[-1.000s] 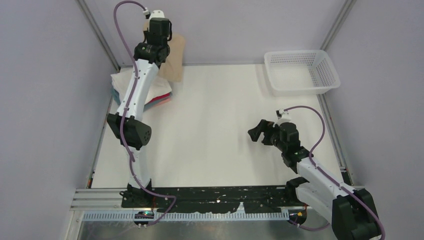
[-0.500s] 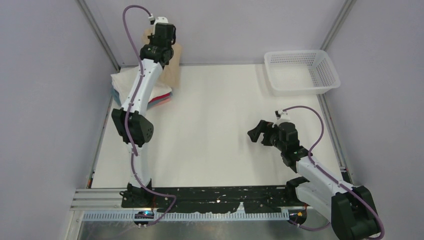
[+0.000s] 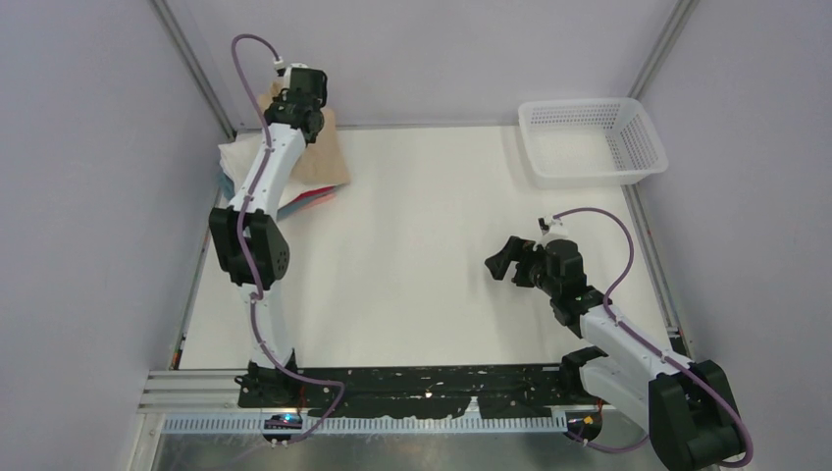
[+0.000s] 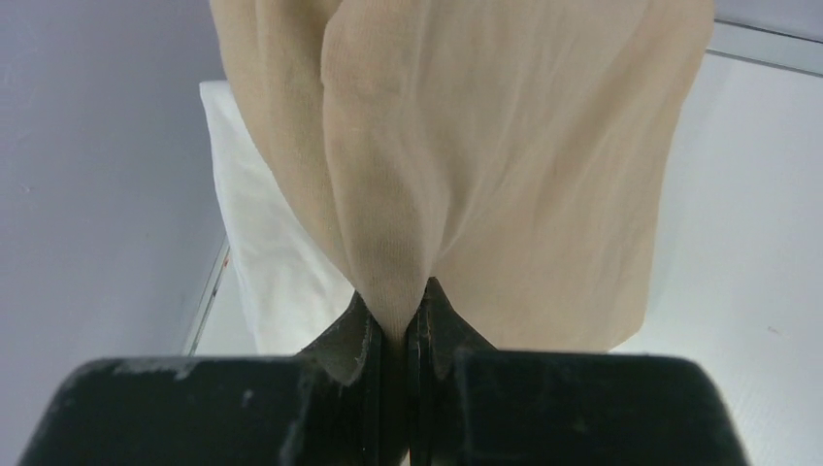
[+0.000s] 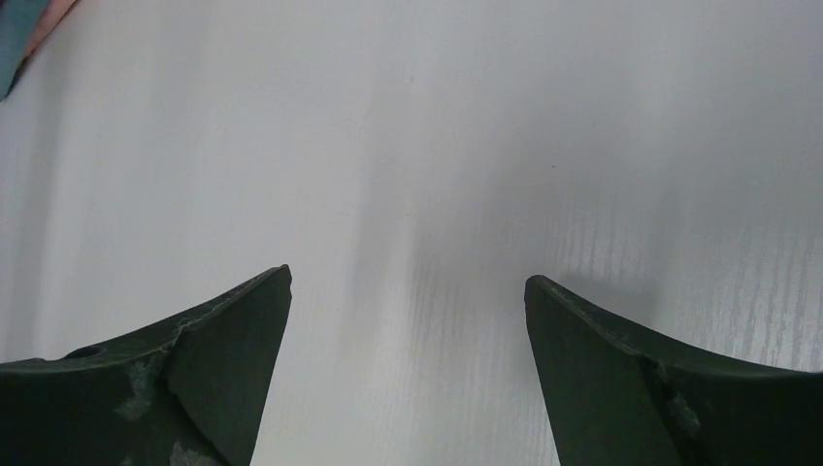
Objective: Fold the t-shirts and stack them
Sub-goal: Put the neatly folded tshirt into the corner of the board with the left arm
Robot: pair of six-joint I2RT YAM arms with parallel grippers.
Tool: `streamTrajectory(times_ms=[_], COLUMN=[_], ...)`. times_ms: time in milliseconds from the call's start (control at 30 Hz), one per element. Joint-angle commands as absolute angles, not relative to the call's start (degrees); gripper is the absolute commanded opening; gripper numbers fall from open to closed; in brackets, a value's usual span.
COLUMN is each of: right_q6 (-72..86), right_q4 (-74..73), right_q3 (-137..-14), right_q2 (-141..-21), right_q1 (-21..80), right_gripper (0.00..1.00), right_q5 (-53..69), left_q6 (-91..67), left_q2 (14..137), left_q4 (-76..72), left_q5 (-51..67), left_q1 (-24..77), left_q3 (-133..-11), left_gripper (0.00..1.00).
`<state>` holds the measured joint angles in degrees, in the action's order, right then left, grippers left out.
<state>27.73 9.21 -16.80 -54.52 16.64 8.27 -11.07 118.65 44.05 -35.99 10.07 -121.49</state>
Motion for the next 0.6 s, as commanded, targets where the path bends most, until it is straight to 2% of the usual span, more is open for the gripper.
streamTrajectory(times_ms=[0,267,400,567], right_q6=[27.33,27.25,27.15,26.98], right_q4=[11.95,11.91,11.58,11.25], right_q3=[-18.16,-18.33,-18.35,-18.43], right_q2=[-54.62,-54.84,-54.57,-54.32], right_q1=[16.32,16.35,16.39,16.38], right_gripper=[0.95,0.95,0.95,0.95], right_q5=[8.44,8.24,8.00,7.39], left_q6=[-11.72,-8.77,-8.42,-5.97], left_q2=[112.01,108.20,108.53,109.18], left_q4=[39.39,33.65,31.78,28.46], left_q5=[-37.65,-28.87,-21.62,-18.02], left_q1=[7.40,0.81,-4.84,-8.10], left_q3=[-117.85,-106.58,-103.94,-101.34], left_gripper=[0.00,0.00,0.00,0.00])
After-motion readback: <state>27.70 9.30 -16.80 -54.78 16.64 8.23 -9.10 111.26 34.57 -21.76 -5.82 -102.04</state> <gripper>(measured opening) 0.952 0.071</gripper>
